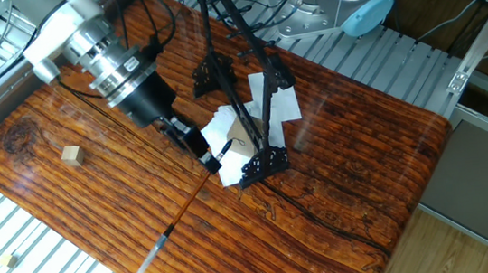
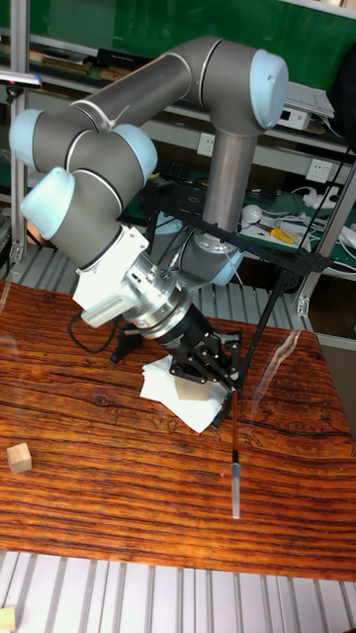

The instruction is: Place the brush on the pen rack

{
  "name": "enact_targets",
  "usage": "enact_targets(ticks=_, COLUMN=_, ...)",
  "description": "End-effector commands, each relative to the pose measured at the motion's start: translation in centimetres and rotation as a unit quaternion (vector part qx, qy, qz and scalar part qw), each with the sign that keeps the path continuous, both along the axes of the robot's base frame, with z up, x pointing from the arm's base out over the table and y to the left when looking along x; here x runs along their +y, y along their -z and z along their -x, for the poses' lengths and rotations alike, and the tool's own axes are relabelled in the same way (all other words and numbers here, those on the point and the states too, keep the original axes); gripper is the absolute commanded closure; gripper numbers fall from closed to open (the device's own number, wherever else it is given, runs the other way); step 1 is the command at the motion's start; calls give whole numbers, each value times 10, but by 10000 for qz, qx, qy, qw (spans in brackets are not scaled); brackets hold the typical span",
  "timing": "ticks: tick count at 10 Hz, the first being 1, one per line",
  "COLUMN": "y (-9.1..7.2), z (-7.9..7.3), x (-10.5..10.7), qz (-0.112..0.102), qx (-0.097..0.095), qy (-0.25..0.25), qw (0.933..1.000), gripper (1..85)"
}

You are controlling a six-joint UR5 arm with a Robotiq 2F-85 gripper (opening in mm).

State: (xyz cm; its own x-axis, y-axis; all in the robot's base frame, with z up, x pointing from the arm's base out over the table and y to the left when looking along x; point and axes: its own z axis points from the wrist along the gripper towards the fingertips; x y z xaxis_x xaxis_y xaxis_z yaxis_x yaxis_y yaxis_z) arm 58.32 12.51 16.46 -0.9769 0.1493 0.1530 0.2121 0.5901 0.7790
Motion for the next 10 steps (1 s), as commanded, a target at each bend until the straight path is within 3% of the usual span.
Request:
enact_targets(ticks=1, y=-9, z=-16, x=8, qz=-83, qx=32, qy=-43, qw=10000, gripper=847)
enact_targets(ticks=3, y=-6, z=-21, x=11, qz=-137, qx=51, qy=-106, qw=9998, gripper=847)
enact_targets(ticks=6, y=-7, z=-15, x=11, qz=-129, qx=133, qy=-188, qw=9997, gripper=847)
enact_targets(ticks=10, y=-1, z=4, x=5, qz=192, qx=457, qy=-576, qw=9971, gripper=847)
